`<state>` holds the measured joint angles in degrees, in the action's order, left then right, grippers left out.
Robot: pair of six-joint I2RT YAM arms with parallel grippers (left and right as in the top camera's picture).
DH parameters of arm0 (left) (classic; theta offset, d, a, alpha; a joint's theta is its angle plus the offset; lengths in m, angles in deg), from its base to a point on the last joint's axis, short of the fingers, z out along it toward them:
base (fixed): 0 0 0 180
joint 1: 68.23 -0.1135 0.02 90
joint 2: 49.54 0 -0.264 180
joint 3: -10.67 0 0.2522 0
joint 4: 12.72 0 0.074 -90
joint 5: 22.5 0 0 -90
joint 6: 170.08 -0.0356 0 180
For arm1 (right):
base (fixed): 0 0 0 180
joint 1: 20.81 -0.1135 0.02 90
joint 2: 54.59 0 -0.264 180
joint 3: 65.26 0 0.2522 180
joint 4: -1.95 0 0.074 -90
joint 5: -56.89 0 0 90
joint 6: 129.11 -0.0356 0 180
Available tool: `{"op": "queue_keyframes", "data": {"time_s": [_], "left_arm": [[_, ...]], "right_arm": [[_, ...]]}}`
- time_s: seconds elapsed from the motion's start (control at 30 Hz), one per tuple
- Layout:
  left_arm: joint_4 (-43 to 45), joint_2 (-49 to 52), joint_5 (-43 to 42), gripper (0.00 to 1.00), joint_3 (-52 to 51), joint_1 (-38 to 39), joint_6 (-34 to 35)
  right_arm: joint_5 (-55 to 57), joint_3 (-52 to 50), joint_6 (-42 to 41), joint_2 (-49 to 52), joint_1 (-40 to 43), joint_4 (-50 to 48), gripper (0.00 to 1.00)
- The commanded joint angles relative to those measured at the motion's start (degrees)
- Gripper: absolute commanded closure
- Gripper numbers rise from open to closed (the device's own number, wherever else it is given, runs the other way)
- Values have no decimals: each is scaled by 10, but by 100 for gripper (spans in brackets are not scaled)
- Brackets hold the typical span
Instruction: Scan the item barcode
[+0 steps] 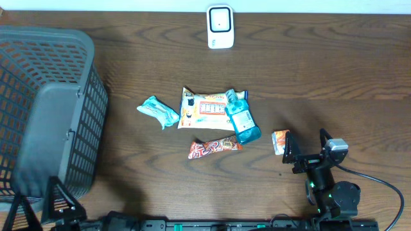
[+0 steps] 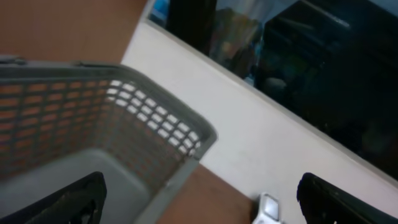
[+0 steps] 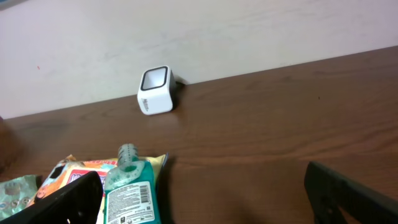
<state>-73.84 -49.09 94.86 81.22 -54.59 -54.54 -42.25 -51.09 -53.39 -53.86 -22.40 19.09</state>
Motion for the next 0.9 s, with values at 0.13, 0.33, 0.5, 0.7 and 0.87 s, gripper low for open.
{"op": "queue_keyframes", "data": {"time_s": [0.13, 0.33, 0.5, 0.7, 0.87], "left_arm": [[-51, -2, 53, 2, 15, -18, 1], [-64, -2, 52, 2, 12, -19, 0], [-51, -2, 21, 2, -10, -19, 0], [-22, -2, -126, 2, -38, -19, -103], [51, -2, -351, 2, -58, -19, -191]], "right_arm": [[2, -1, -2, -2, -6, 2, 1], [2, -1, -3, -2, -6, 2, 1], [2, -1, -3, -2, -6, 2, 1], [2, -1, -2, -2, -6, 2, 1], [2, -1, -3, -2, -6, 2, 1]]}}
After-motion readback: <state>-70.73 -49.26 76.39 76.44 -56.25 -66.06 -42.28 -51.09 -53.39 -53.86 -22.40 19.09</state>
